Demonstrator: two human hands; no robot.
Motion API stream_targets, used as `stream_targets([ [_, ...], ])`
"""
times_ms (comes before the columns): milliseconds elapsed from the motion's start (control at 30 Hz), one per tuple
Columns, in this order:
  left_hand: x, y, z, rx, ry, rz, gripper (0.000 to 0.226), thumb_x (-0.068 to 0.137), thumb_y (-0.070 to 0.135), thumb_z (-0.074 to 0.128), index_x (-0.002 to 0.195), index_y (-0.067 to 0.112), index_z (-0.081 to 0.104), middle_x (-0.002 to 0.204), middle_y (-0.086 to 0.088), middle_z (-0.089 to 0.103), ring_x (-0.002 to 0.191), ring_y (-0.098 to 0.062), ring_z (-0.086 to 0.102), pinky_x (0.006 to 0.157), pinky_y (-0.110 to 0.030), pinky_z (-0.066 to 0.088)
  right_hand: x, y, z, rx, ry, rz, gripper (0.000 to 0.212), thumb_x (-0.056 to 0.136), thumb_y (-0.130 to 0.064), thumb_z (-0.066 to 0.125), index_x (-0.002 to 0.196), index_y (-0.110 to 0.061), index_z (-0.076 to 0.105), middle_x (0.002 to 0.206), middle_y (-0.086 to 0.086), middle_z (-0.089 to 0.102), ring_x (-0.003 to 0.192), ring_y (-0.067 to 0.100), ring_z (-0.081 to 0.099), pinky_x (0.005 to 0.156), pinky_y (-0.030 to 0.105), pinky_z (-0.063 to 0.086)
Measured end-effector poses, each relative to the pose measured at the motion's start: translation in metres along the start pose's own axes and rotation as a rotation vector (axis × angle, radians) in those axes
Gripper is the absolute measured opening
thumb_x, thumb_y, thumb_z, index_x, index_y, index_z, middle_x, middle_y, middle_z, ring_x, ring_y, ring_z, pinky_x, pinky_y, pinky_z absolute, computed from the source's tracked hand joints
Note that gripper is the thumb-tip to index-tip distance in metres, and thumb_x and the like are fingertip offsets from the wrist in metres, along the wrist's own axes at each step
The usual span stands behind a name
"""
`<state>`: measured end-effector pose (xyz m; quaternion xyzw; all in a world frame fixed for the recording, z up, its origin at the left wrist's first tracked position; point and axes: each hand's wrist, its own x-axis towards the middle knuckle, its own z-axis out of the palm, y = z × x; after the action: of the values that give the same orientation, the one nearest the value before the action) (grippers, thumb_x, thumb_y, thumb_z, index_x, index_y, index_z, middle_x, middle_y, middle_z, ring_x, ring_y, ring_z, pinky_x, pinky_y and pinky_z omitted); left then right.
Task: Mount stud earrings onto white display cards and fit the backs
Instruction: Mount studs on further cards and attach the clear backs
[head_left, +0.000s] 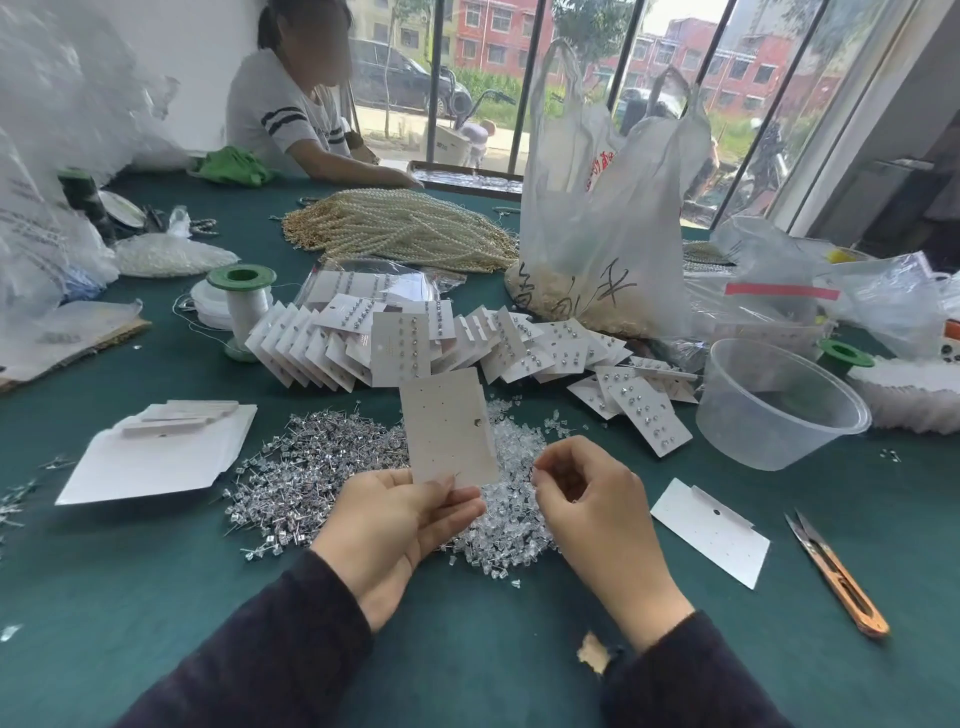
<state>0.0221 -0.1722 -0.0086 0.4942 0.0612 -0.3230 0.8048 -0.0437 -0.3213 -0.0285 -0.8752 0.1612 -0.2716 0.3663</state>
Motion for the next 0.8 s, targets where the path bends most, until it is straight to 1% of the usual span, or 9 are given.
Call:
stream_targets([
  [67,0.000,-0.003,0.002,0.007,0.016,0.017,0.006,0.086,-0.008,0.049,0.085,-0.010,0.055,0.065,-0.020,0.064,0.051,-0.020,0.066,0.049,-0.023,0.056,-0.001,-0.001,0.000,0.025,-0.010,0.009,0.022,0.077,-0.005,0.065,0.069,-0.024,0.061,0.060,-0.009,0.061,0.057,0.002,0.054,0.055,0.009,0.039],
  [133,0.001,-0.006,0.003,0.011,0.047,0.053,0.008,0.087,-0.007,0.049,0.083,-0.009,0.055,0.061,-0.017,0.065,0.050,-0.019,0.066,0.051,-0.024,0.057,-0.002,-0.002,0.000,0.053,-0.021,0.018,0.023,0.077,-0.004,0.066,0.069,-0.026,0.063,0.061,-0.009,0.063,0.057,0.001,0.055,0.056,0.010,0.041],
  [267,0.000,-0.013,0.006,0.067,0.105,0.169,0.016,0.089,-0.005,0.049,0.077,-0.005,0.058,0.059,-0.013,0.065,0.049,-0.016,0.065,0.052,-0.022,0.056,-0.004,-0.004,0.000,0.114,-0.054,0.043,0.023,0.078,-0.004,0.067,0.067,-0.025,0.066,0.067,-0.014,0.067,0.059,0.000,0.059,0.057,0.009,0.042],
  [400,-0.001,-0.020,0.008,0.134,0.148,0.259,0.015,0.088,-0.002,0.051,0.077,-0.002,0.060,0.061,-0.012,0.066,0.050,-0.014,0.065,0.052,-0.020,0.056,-0.005,-0.005,-0.001,0.187,-0.059,0.093,0.021,0.079,-0.006,0.068,0.072,-0.025,0.069,0.071,-0.012,0.070,0.066,0.002,0.064,0.063,0.013,0.048],
  [500,0.000,-0.025,0.009,0.205,0.161,0.299,0.017,0.088,0.000,0.053,0.072,0.001,0.060,0.058,-0.009,0.065,0.047,-0.013,0.064,0.049,-0.019,0.054,-0.006,-0.005,-0.003,0.177,-0.056,0.098,0.022,0.078,-0.006,0.068,0.070,-0.026,0.070,0.070,-0.014,0.070,0.063,-0.001,0.063,0.059,0.008,0.044],
  [600,0.005,-0.030,0.008,0.306,0.181,0.335,0.019,0.088,0.002,0.053,0.070,0.004,0.060,0.056,-0.004,0.066,0.047,-0.012,0.064,0.048,-0.019,0.054,-0.007,-0.007,-0.004,0.195,-0.045,0.107,0.021,0.076,-0.006,0.070,0.066,-0.024,0.069,0.065,-0.013,0.068,0.058,-0.001,0.060,0.055,0.008,0.041],
  [667,0.007,-0.032,0.008,0.343,0.195,0.357,0.020,0.088,0.003,0.053,0.070,0.005,0.060,0.054,-0.002,0.066,0.048,-0.012,0.064,0.049,-0.019,0.054,-0.008,-0.010,-0.004,0.228,-0.028,0.109,0.019,0.075,-0.006,0.071,0.066,-0.022,0.069,0.065,-0.011,0.069,0.059,0.001,0.061,0.057,0.009,0.043],
  [733,0.009,-0.033,0.007,0.353,0.202,0.369,0.020,0.088,0.003,0.054,0.070,0.006,0.060,0.052,-0.001,0.066,0.048,-0.012,0.064,0.050,-0.019,0.054,-0.011,-0.013,-0.002,0.240,-0.009,0.093,0.018,0.075,-0.006,0.071,0.069,-0.022,0.070,0.067,-0.011,0.069,0.061,0.002,0.063,0.059,0.011,0.046],
  [800,0.010,-0.034,0.006,0.359,0.201,0.375,0.021,0.088,0.003,0.053,0.069,0.006,0.060,0.051,0.000,0.065,0.047,-0.012,0.064,0.050,-0.020,0.055,-0.015,-0.017,0.002,0.186,0.056,0.004,0.017,0.075,-0.005,0.071,0.071,-0.021,0.070,0.064,-0.011,0.068,0.062,0.002,0.063,0.060,0.011,0.047],
])
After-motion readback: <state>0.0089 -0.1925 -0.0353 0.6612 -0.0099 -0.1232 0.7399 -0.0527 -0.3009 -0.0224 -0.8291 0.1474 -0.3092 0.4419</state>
